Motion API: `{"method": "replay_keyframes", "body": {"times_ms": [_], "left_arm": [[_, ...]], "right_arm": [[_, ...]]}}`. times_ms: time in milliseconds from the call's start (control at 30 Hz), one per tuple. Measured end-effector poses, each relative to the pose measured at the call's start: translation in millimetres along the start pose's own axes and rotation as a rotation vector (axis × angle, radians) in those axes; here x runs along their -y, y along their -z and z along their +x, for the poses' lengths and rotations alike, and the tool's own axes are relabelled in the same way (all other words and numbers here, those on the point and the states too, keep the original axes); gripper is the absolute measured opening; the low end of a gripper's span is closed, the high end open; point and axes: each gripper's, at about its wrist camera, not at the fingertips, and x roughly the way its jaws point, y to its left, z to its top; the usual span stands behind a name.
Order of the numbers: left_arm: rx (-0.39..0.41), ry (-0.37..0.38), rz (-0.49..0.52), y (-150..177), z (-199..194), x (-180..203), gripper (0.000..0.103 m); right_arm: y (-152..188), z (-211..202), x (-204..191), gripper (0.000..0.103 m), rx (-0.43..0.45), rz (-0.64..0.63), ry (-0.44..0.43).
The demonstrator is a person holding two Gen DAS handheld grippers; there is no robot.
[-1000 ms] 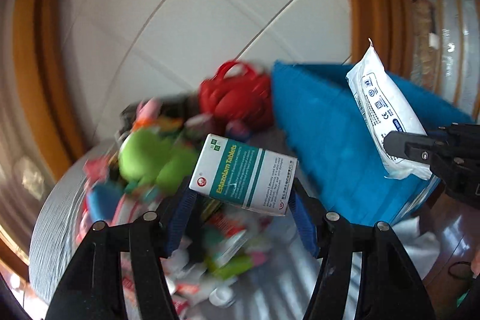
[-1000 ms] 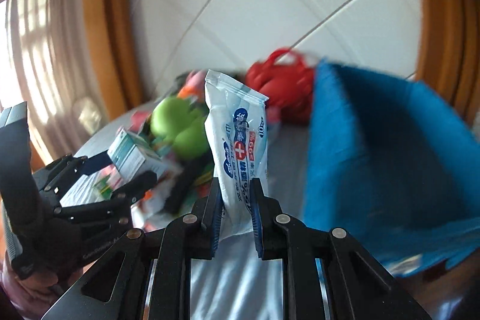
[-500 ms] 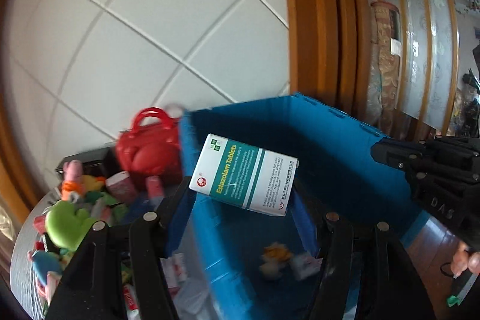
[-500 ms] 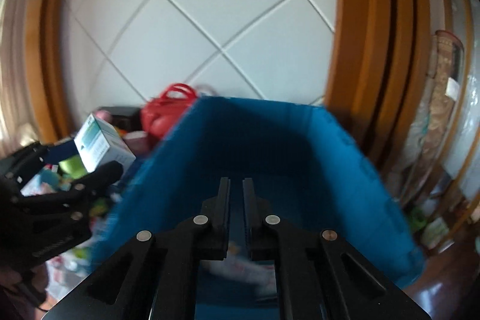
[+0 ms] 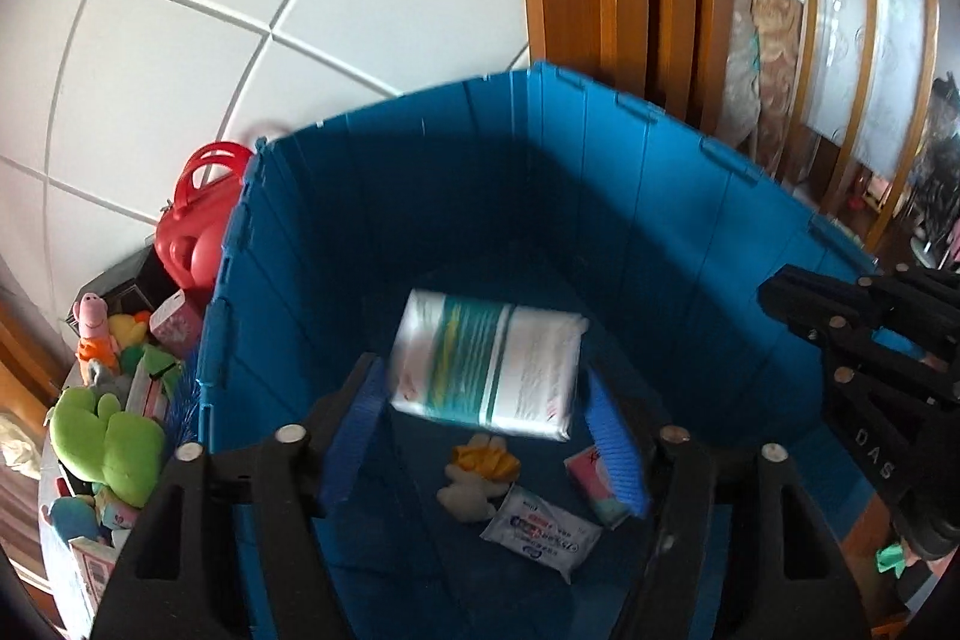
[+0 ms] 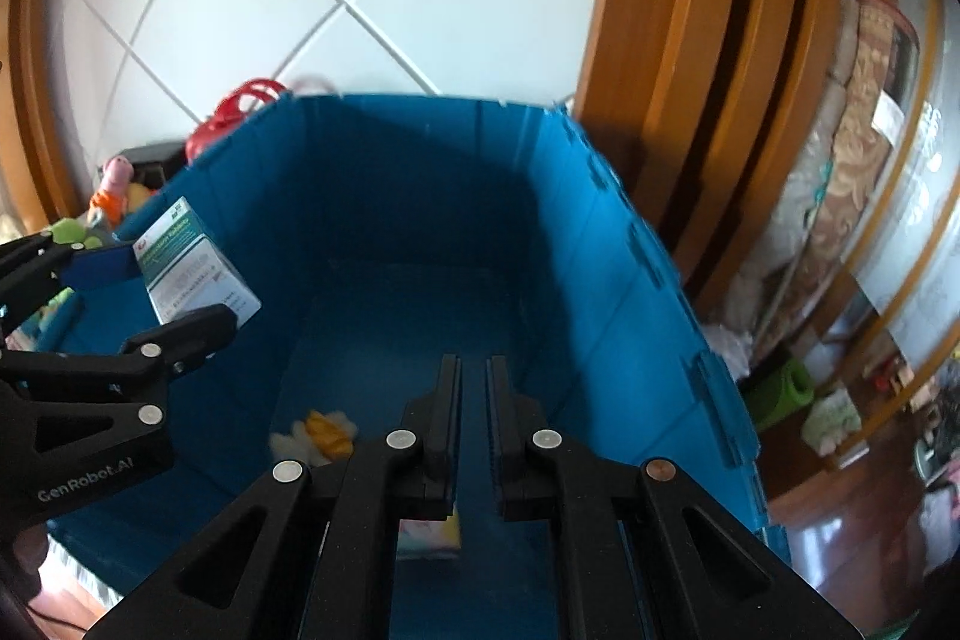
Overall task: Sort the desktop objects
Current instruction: 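Lower the tablet box and wet-wipe pack into the blue crate and release, then withdraw both tools from the crate back over the table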
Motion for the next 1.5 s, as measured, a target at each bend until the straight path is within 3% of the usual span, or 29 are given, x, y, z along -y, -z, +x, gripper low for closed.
{"method": "replay_keyframes", "body": {"times_ms": [133,233,300,367,433,633,1200,1500], "left_arm": [[0.027,-0.028,0.022,1.1,-7.0,4.5,0.091],[0.027,-0.026,0.026,1.7,-9.3,6.3,0.092],[0.025,-0.029,0.024,2.0,-9.3,6.1,0.092],[0.025,-0.030,0.019,2.4,-9.9,4.8,0.092],[0.022,-0.032,0.015,2.7,-9.8,4.0,0.092],[0.032,-0.032,0.001,5.7,-16.7,0.0,0.092],[0.078,-0.018,-0.065,27.9,-45.8,-18.5,0.092],[0.165,-0.086,-0.163,52.8,-87.7,-56.0,0.092]], "right_arm": [[2.5,7.9,9.2,0.015,-0.015,0.008,0.000],[3.6,9.9,11.1,0.023,-0.016,0.007,0.000],[3.6,10.5,11.3,0.037,-0.016,0.006,0.006],[3.4,9.5,10.8,0.068,-0.010,-0.003,0.017],[3.2,7.1,10.1,0.079,0.000,-0.014,0.027],[3.5,-0.6,10.7,0.102,0.019,-0.025,0.064],[11.7,-4.2,4.4,0.103,-0.005,-0.042,0.021],[6.9,-23.1,-25.2,0.103,0.056,-0.025,-0.072]]}}
